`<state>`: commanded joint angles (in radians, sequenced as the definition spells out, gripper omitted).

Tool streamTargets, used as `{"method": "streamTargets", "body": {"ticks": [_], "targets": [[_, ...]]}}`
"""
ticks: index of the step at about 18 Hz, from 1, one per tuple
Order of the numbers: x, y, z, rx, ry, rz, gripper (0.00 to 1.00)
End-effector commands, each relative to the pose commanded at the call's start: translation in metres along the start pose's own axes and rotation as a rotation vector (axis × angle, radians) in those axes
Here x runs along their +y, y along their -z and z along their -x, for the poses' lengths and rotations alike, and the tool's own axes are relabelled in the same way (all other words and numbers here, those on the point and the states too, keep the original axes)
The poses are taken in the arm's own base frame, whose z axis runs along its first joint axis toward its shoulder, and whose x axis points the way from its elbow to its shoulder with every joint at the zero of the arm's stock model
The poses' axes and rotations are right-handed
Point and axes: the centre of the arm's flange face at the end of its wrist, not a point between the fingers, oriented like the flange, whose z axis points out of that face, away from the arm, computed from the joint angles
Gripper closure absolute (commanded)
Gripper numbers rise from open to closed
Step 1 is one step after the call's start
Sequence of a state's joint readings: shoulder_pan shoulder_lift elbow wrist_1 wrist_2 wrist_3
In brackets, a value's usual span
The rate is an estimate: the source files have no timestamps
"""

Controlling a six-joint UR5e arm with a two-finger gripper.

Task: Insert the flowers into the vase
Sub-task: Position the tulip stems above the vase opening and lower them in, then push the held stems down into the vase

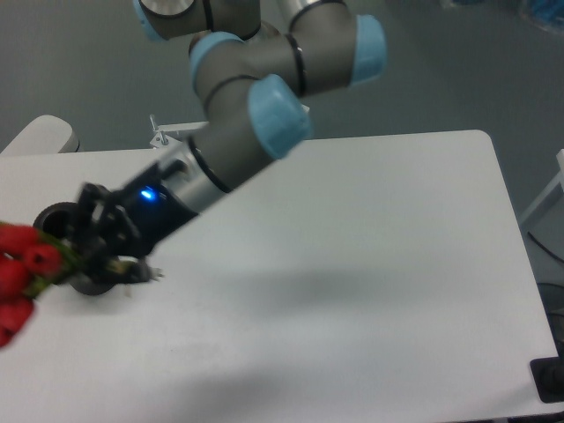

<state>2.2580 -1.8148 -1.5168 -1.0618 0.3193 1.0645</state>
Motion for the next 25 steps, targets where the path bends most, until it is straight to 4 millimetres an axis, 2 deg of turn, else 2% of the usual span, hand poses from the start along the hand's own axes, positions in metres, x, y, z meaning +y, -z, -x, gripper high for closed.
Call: {"method": "streamTargets", "body": {"ticks": [2, 4, 7, 9, 11, 25], "targets": [[-0.005, 0.003, -0.018, 0.010, -0.033, -0.044, 0.91], [0.013, -0.001, -0.024, 0.030, -0.016, -0.066, 0.91], [0.016, -0.002, -0.031, 0.029, -0.023, -0.070, 0.90], [0.026, -0.005, -0.038, 0.034, -0.011, -0.068, 0.90], [0.023, -0.010, -0.047, 0.047, -0.017, -0.066, 0.89], [0.047, -0.037, -0.062, 0.089, -0.018, -0.057, 0.84]]}}
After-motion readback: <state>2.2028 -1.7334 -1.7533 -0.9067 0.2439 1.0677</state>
